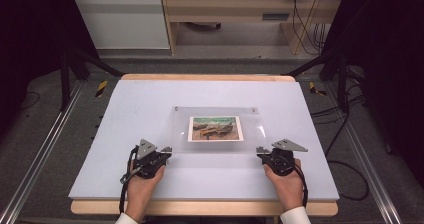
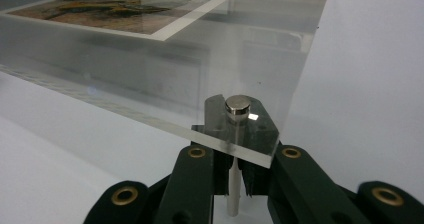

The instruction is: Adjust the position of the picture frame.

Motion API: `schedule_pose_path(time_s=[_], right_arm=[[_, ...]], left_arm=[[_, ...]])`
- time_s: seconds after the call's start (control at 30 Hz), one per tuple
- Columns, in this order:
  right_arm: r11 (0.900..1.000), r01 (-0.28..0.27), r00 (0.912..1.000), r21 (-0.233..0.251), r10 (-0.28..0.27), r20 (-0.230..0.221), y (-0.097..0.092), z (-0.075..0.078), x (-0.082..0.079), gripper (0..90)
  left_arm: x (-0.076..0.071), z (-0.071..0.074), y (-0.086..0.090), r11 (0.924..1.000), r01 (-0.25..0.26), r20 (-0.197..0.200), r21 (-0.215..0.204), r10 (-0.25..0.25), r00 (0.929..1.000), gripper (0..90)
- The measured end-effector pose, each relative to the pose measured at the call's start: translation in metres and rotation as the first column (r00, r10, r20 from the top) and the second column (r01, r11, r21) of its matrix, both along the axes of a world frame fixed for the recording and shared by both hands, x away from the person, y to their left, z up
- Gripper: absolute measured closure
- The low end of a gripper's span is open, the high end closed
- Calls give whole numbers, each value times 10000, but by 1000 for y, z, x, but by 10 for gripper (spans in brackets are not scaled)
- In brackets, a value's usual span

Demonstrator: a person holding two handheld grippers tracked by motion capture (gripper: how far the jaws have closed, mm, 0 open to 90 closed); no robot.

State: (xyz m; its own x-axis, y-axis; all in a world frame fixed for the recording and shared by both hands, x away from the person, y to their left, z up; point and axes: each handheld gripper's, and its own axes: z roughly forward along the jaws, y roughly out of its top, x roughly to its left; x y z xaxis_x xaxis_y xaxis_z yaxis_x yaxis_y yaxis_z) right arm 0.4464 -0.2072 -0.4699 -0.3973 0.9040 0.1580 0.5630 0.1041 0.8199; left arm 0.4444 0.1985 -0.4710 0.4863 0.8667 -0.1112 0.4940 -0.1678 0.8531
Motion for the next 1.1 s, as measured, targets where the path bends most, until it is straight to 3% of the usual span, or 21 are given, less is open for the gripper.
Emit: schedule_pose_path(time_s=[0.27, 0.87, 0.97, 1.03, 1.07, 1.1], right_arm=[[9998, -108, 9998, -169, 105, -167, 2, -4, 1, 837], [9995, -290, 9993, -83, 287, -246, 1, -5, 2, 821], [9990, -455, 9986, -39, 453, -288, 1, -4, 1, 747], [9987, -509, 9981, -25, 508, -347, 2, -4, 0, 612], [9987, -509, 9981, -25, 508, -347, 2, -4, 0, 612], [9981, -609, 9972, -104, 603, -436, 2, -2, -3, 534]], left_arm=[[1, -5, 1, 9998, -29, 13, 212, 28, 10000, 840], [3, -5, 2, 9999, 115, -27, 113, -114, 9999, 833], [5, -6, 5, 9999, 102, -176, -44, -103, 9998, 770], [5, -6, 7, 9998, 153, -313, -99, -156, 9994, 694], [5, -6, 7, 9998, 153, -313, -99, -156, 9994, 605], [4, -5, 8, 9999, 99, -355, -101, -103, 9993, 605]])
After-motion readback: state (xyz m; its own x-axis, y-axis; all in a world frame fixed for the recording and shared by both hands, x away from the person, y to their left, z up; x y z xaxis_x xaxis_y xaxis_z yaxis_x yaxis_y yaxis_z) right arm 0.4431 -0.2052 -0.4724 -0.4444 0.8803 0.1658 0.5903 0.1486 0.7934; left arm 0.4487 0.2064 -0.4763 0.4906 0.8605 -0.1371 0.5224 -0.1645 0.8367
